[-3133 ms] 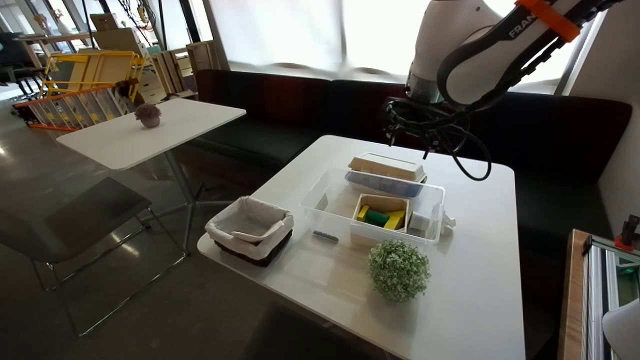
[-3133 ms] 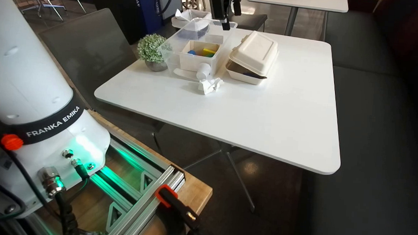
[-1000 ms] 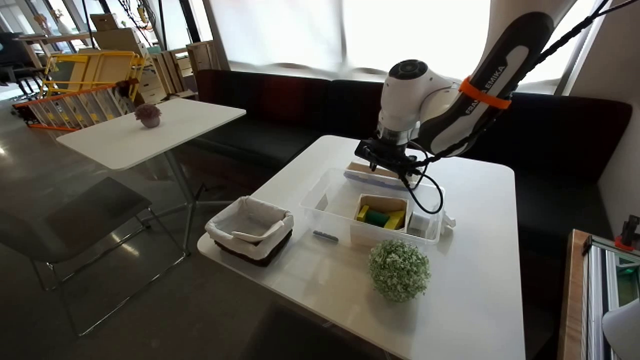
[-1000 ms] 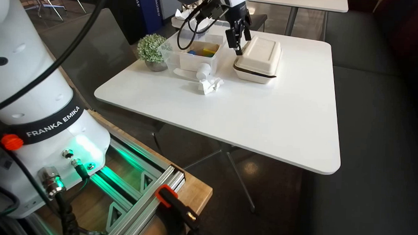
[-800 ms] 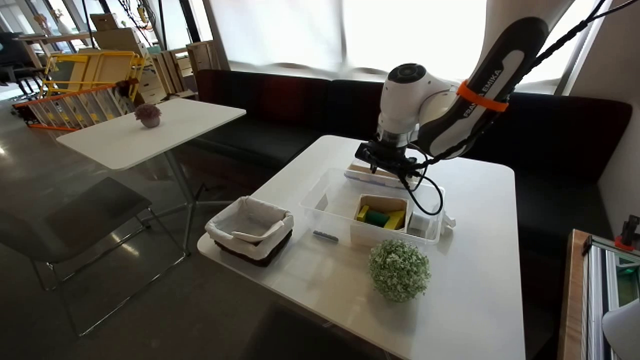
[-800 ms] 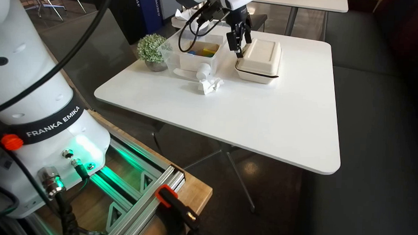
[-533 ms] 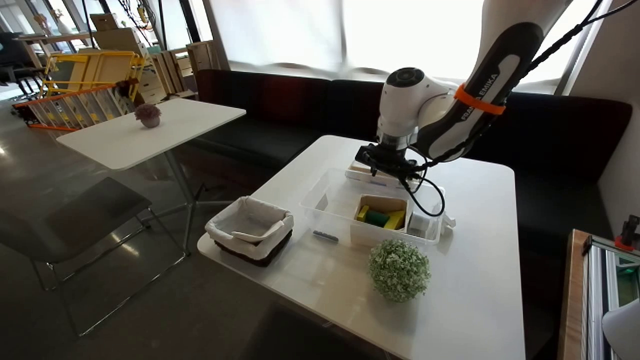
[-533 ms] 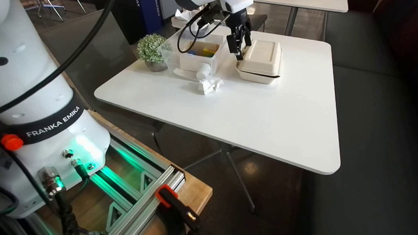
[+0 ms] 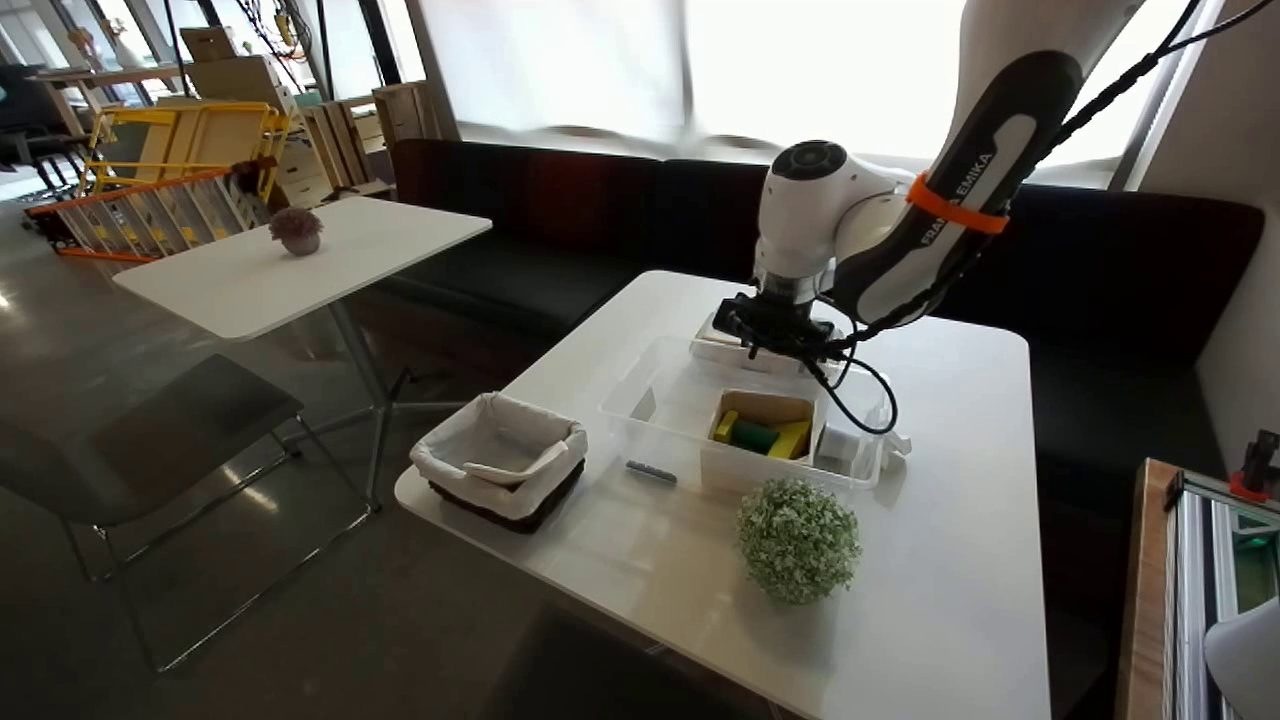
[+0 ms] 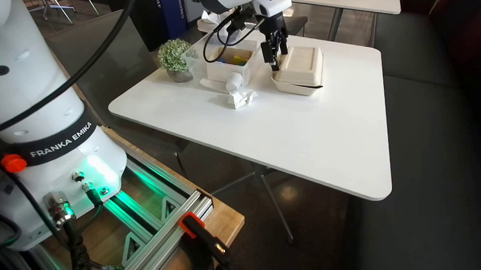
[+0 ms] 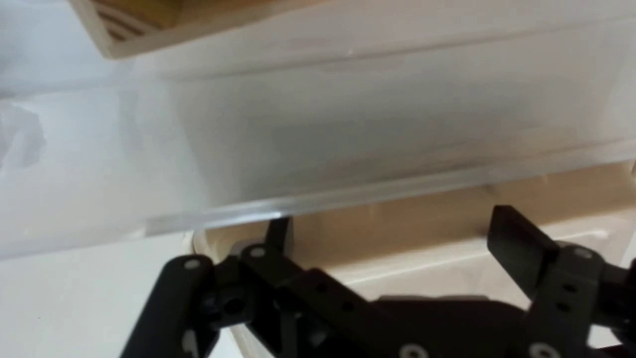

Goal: Close the takeaway pack

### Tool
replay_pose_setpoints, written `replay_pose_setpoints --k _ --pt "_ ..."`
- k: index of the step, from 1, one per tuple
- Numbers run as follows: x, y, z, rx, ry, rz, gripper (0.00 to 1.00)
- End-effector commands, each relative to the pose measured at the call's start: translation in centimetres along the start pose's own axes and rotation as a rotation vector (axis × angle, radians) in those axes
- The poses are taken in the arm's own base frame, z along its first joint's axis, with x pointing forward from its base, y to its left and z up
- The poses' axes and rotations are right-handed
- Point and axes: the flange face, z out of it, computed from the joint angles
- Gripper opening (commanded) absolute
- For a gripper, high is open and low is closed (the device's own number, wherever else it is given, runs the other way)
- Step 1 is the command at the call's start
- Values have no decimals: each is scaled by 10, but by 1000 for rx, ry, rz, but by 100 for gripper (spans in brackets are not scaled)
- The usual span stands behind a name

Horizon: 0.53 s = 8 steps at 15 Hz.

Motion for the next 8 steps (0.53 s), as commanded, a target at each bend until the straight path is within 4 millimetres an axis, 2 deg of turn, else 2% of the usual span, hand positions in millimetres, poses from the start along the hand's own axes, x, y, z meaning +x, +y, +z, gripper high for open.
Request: replay_pose_setpoints --k 1,8 --pt "-8 2 5 5 -17 -30 100" --pt "-16 -8 -14 42 -55 -56 100"
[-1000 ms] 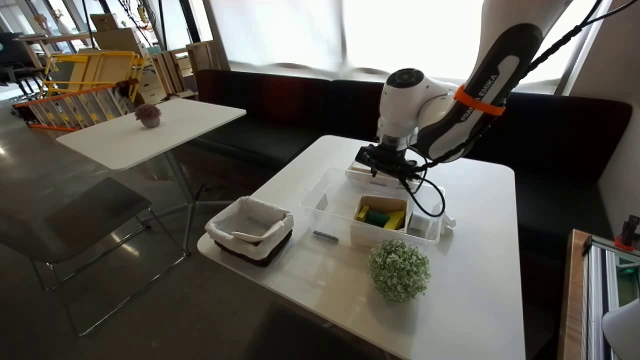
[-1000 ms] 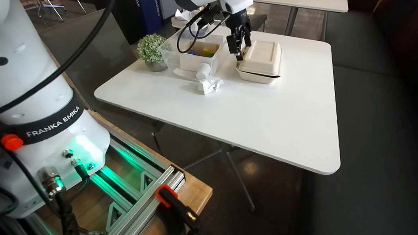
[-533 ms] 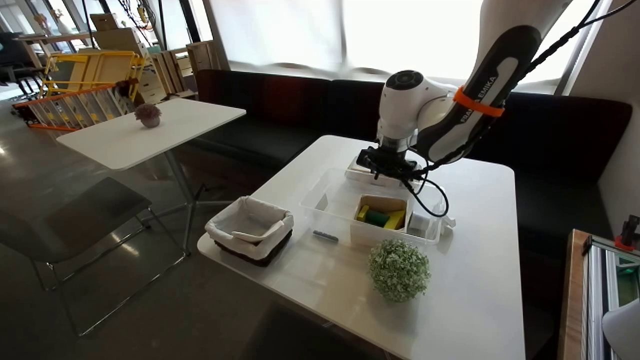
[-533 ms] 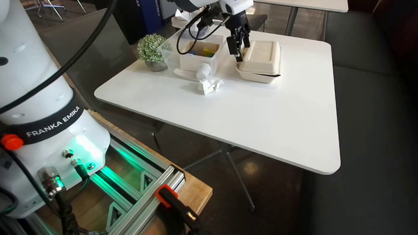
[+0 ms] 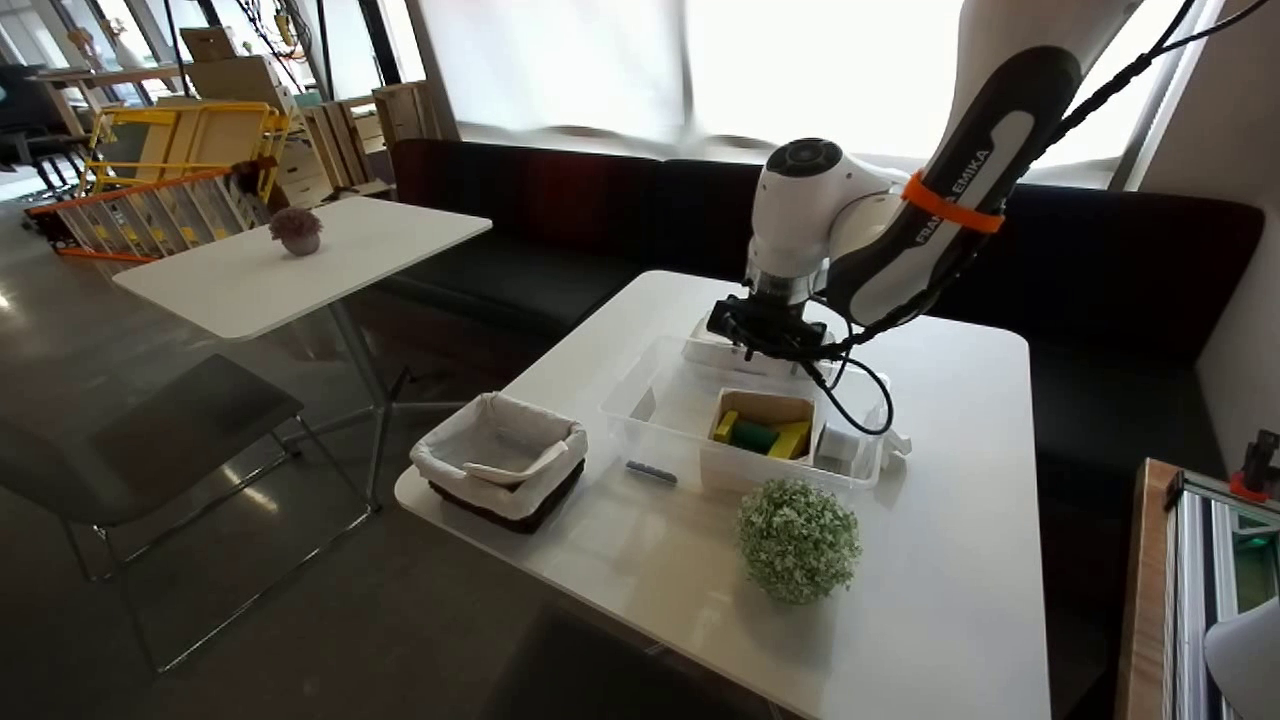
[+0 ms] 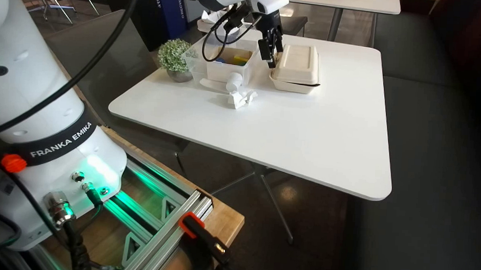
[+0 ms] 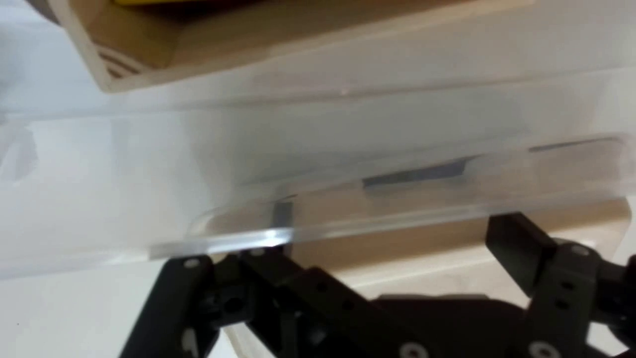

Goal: Close the takeaway pack

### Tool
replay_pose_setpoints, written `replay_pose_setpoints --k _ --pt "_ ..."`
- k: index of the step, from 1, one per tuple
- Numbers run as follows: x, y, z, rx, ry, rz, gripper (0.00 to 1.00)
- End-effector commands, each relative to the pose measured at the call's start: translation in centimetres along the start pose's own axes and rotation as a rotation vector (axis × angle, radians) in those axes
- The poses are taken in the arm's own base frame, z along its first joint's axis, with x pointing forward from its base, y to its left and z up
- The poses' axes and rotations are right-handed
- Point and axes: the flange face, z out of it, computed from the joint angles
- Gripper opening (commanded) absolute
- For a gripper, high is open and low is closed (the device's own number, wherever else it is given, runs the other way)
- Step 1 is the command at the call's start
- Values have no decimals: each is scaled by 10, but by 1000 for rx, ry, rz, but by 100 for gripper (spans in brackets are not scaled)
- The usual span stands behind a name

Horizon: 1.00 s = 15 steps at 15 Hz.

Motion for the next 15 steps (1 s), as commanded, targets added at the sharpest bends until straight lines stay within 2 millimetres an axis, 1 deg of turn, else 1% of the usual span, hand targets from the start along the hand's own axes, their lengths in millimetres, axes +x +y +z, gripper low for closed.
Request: replay_pose_setpoints --k 1,7,10,13,14,15 --pt "-6 -4 -10 33 -30 -7 100" --pt "-7 -13 -25 59 -41 -15 100" --pt "-4 -23 -36 84 -17 -83 100" --pt "-11 -31 -43 130 -34 -196 100" --pt "-17 -27 -44 95 -66 -209 100" --pt "-11 -31 -41 100 -29 -168 100"
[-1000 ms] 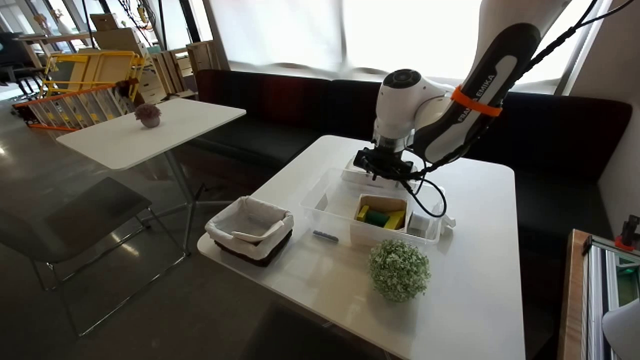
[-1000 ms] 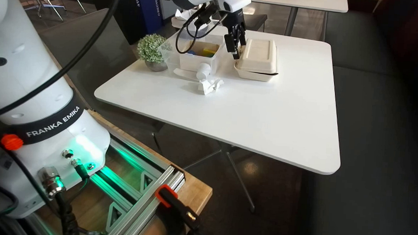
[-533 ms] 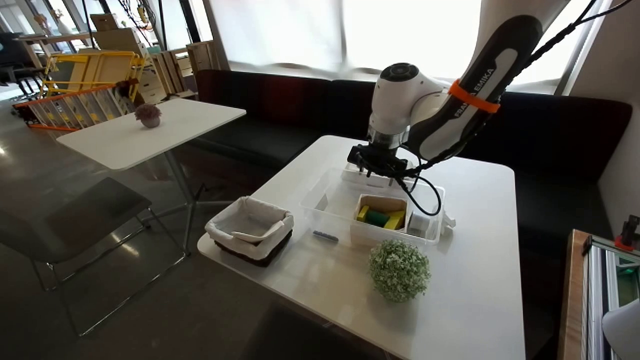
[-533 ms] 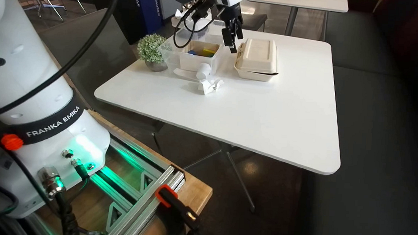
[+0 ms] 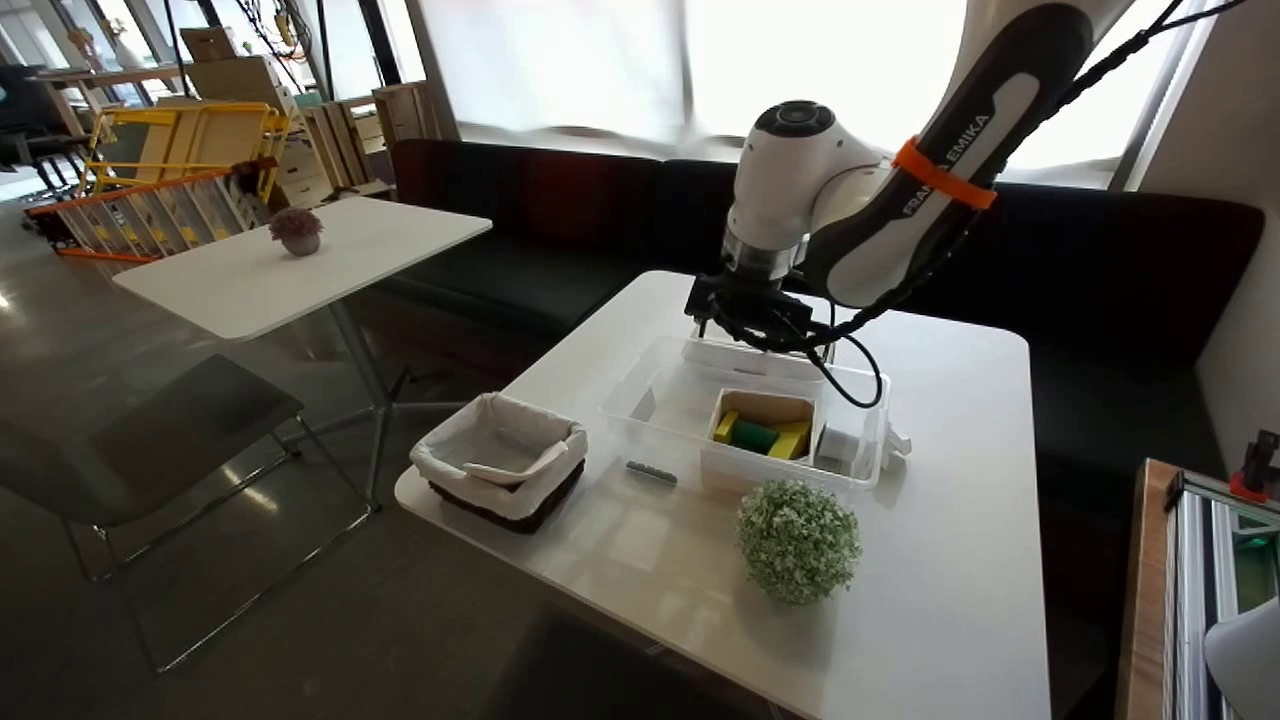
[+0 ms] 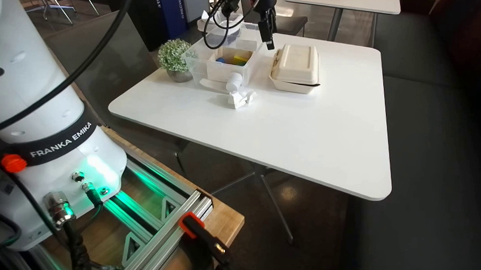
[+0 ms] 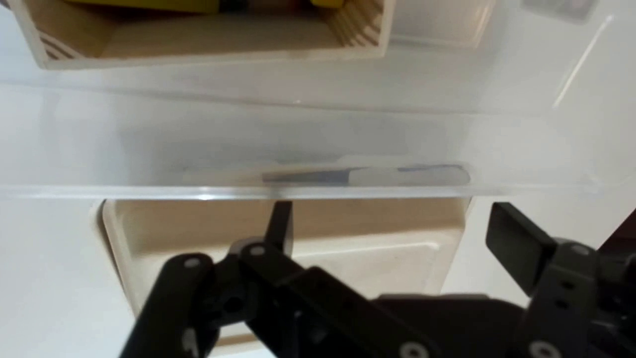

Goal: Close the takeaway pack

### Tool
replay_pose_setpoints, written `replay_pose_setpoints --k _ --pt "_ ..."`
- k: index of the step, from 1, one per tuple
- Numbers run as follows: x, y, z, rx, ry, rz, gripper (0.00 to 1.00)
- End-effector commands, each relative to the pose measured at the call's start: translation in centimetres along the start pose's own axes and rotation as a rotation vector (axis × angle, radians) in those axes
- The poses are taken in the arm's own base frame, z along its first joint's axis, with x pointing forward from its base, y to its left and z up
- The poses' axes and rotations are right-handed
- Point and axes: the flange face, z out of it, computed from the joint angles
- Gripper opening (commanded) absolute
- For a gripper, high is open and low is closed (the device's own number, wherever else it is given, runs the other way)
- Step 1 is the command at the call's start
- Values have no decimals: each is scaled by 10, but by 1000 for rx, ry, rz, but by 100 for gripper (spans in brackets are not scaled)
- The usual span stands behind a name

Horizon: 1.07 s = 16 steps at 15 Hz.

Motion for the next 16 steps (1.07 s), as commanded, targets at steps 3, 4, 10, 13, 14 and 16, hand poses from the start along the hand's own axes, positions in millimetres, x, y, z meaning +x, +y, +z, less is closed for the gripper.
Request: replay_pose_setpoints --k 3,4,10,13,14,16 --pt "-3 -2 -2 8 -24 -31 100" --pt "-3 -2 -2 8 -24 -34 100" --pt "4 -37 9 74 -1 3 100" --pt "15 -50 18 91 63 -7 100" --pt "18 -53 21 86 76 -2 100" --pt "21 -55 30 67 90 3 100"
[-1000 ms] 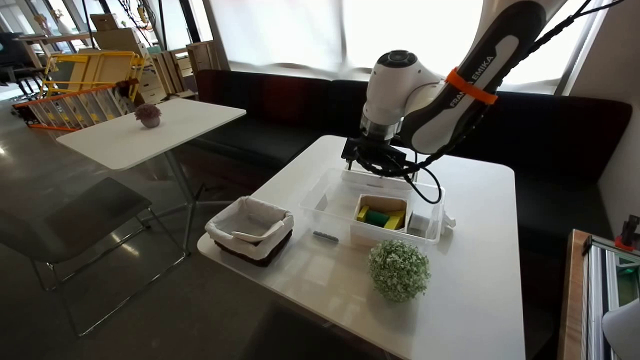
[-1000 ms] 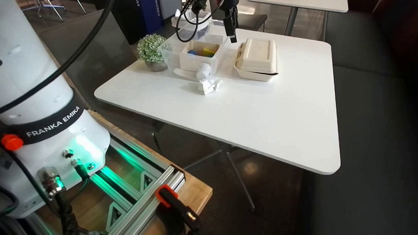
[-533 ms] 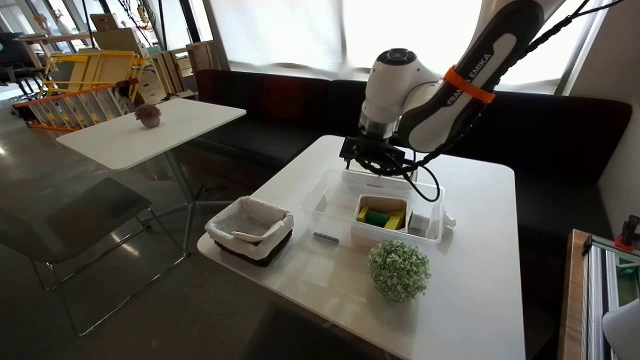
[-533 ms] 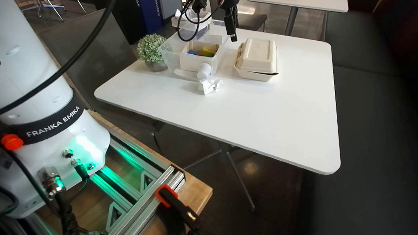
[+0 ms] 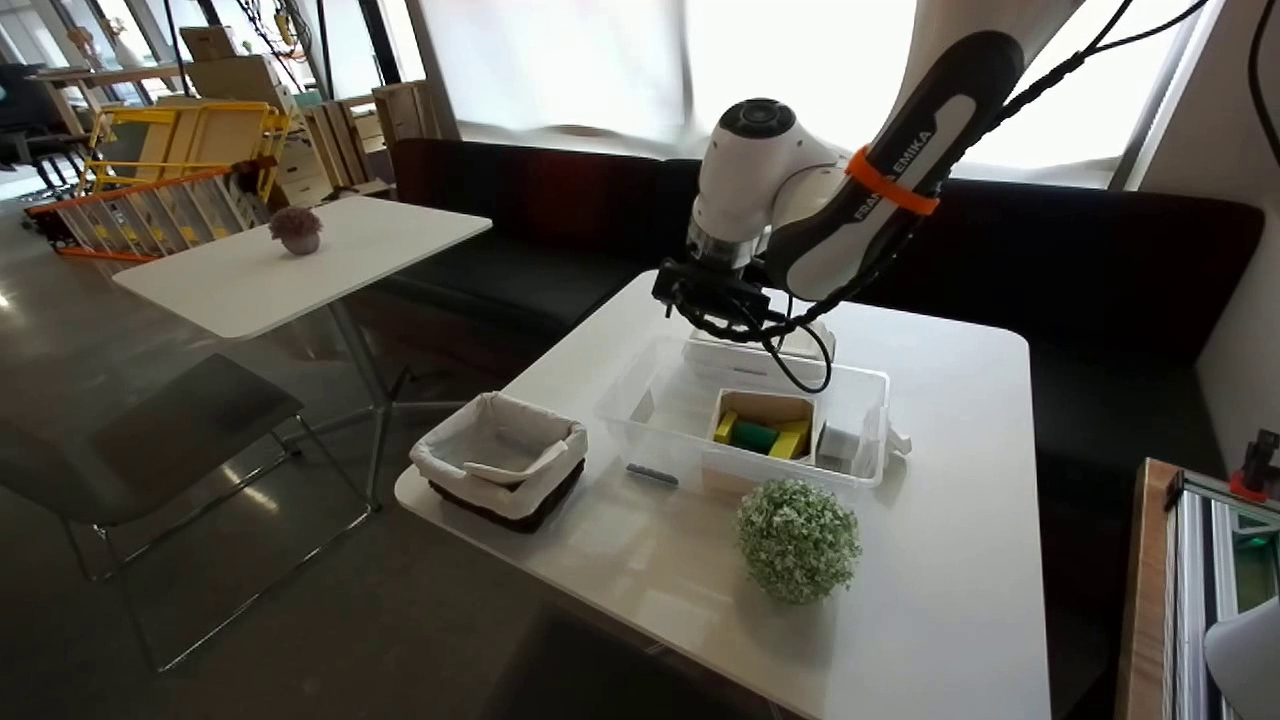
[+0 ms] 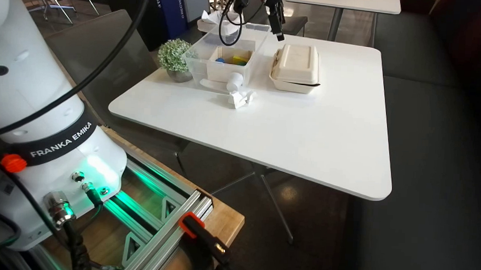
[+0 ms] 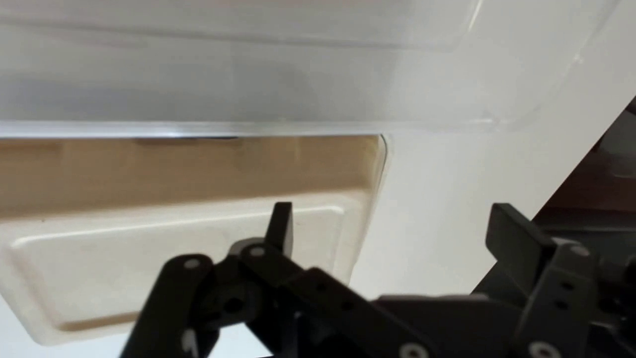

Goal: Close the takeaway pack

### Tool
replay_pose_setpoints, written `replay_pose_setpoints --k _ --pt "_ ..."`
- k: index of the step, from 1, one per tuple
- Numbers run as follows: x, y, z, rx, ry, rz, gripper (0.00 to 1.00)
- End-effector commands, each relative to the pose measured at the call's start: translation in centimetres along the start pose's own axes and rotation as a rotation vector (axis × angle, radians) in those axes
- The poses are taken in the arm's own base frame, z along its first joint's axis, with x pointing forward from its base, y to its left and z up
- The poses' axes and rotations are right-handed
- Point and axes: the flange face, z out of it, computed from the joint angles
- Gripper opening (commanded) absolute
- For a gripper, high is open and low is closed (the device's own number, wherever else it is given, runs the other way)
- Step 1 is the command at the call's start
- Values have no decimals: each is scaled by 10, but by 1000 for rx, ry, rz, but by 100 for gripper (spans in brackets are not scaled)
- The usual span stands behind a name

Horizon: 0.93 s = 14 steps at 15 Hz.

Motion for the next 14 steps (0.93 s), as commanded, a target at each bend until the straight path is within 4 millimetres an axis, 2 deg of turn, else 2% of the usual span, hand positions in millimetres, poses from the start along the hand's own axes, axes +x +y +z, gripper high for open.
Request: replay_pose_setpoints --k 1,14 --pt "1 -7 24 -9 28 13 100" --pt "-8 0 56 -125 -16 75 100"
